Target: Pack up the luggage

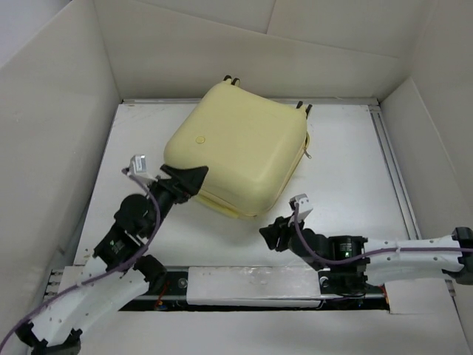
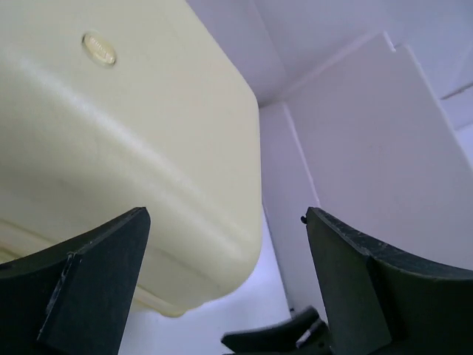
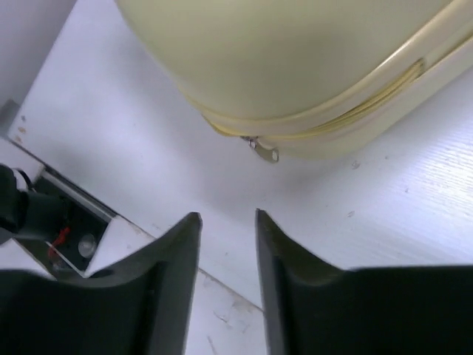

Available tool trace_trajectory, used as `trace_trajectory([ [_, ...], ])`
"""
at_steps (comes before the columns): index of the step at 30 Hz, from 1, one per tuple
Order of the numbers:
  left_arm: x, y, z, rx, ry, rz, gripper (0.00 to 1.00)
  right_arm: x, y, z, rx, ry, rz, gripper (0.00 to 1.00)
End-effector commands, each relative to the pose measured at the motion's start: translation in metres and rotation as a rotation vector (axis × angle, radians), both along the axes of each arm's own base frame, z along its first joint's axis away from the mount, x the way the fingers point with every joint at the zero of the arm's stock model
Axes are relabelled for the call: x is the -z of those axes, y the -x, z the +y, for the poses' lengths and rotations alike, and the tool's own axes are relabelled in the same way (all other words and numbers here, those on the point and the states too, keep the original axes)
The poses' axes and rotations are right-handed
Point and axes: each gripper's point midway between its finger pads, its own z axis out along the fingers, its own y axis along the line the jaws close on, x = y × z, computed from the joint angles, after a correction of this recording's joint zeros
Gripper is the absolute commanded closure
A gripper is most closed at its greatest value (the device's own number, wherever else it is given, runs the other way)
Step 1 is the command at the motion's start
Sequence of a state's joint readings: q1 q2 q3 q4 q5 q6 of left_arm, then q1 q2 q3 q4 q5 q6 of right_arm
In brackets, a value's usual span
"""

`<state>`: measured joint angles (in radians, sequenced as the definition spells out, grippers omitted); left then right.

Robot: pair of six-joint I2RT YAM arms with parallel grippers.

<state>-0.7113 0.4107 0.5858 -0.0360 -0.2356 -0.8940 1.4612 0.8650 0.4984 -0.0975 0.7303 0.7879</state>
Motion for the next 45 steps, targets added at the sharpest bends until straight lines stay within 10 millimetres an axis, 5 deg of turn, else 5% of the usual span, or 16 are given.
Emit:
trace_trajectory([
  [1,-0.016,-0.04,-0.008,-0.094,-0.168,0.041,0.17,-0.039,-0.009,-0.019,0.078,-0.008,-0.036,0.62],
  [2,-0.056,-0.05,-0.002,-0.145,-0.149,-0.005,0.17,-0.042,-0.022,-0.029,0.137,0.005,-0.045,0.75],
  [4,-0.065,-0.085,0.002,-0.21,-0.221,0.01,0.17,-0.058,-0.037,-0.047,0.205,0.011,-0.049,1.0],
  [5,-0.096,-0.093,0.003,-0.19,-0.206,-0.026,0.17,-0.06,-0.056,-0.063,0.267,0.043,-0.06,1.0],
  [6,-0.099,-0.107,0.008,-0.196,-0.214,-0.01,0.17,-0.062,-0.064,-0.068,0.28,0.057,-0.059,1.0],
  [8,-0.081,-0.159,0.046,-0.254,-0.237,0.076,0.19,-0.064,-0.084,-0.086,0.307,0.12,-0.076,1.0],
  [9,-0.082,-0.166,0.044,-0.167,-0.21,0.094,0.21,-0.071,-0.107,-0.108,0.393,0.114,-0.08,1.0],
  [11,-0.051,-0.199,0.087,-0.211,-0.177,0.187,0.23,-0.062,-0.123,-0.111,0.368,0.138,-0.05,1.0],
  [14,-0.006,-0.218,0.12,-0.224,-0.133,0.279,0.23,-0.059,-0.152,-0.129,0.399,0.135,-0.053,1.0],
  [19,0.054,-0.237,0.114,-0.127,-0.113,0.391,0.23,-0.036,-0.194,-0.14,0.405,0.171,-0.025,0.97],
  [22,0.082,-0.243,0.096,-0.044,-0.09,0.437,0.24,-0.029,-0.218,-0.122,0.323,0.204,-0.018,0.99],
  [26,0.125,-0.222,0.064,0.062,-0.043,0.516,0.29,-0.026,-0.252,-0.092,0.2,0.236,-0.024,1.0],
  [35,0.132,-0.136,0.04,0.101,0.005,0.379,0.36,-0.057,-0.314,-0.003,-0.115,0.091,-0.091,1.0],
  [37,0.147,-0.114,0.04,0.101,0.006,0.392,0.36,-0.062,-0.328,0.0,-0.143,0.057,-0.091,1.0],
  [41,0.139,-0.088,0.045,0.074,-0.035,0.347,0.36,-0.084,-0.339,0.012,-0.179,-0.005,-0.106,1.0],
  [45,0.105,-0.067,0.051,0.038,-0.062,0.234,0.36,-0.107,-0.342,-0.003,-0.154,-0.002,-0.13,0.83],
])
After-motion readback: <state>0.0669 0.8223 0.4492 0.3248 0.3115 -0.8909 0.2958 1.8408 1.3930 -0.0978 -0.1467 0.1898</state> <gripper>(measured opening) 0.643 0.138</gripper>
